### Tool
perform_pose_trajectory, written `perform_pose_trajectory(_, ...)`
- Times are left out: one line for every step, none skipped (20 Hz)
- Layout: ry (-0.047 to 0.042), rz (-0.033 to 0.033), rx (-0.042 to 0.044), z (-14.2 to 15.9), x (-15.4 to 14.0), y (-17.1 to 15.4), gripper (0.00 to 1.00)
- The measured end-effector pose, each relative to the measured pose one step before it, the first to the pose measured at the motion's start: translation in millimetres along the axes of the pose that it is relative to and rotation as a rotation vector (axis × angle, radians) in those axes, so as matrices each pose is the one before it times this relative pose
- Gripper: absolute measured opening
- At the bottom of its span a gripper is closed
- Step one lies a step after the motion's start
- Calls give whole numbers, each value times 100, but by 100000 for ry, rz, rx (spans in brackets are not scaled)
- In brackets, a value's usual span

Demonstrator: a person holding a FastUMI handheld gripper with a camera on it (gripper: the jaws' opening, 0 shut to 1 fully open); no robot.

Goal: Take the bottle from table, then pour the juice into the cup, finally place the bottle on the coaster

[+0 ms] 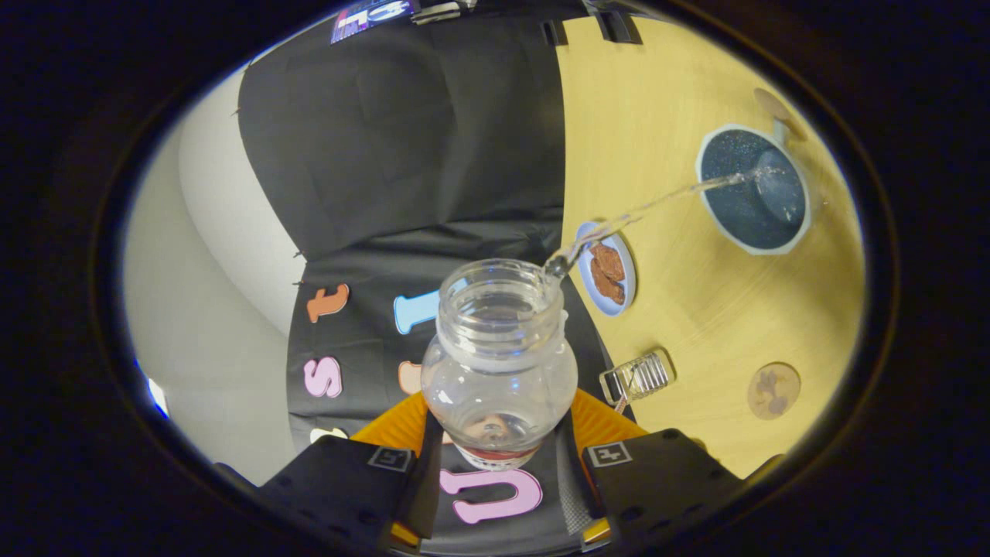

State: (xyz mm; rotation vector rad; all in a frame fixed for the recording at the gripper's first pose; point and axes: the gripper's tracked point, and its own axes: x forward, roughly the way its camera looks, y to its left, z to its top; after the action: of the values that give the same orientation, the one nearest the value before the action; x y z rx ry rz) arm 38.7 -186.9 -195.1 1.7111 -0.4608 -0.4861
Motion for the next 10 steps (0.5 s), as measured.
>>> perform_pose_trajectory(-177,-13,341,6,-49,160,67)
perform_pose_trajectory(-143,-41,151,105,88,10,67)
perform_pose_trajectory(-117,-15,183,41,63,10,67)
perform_pose_trajectory(-197,18,164,37,-74,-50,67)
perform_pose_trajectory(-258,-154,335,-8,23,-5,67)
perform_pose_trajectory(-264,-81,508,65,71,12,67)
perform_pose_trajectory(-130,46,478,-57,33,128,67)
perform_pose_trajectory(-195,-1,301,-41,-23,54,67)
perform_pose_trajectory(-165,18,293,-41,61,-74,67)
perform_pose_trajectory(-278,48,463,109,-7,32,67)
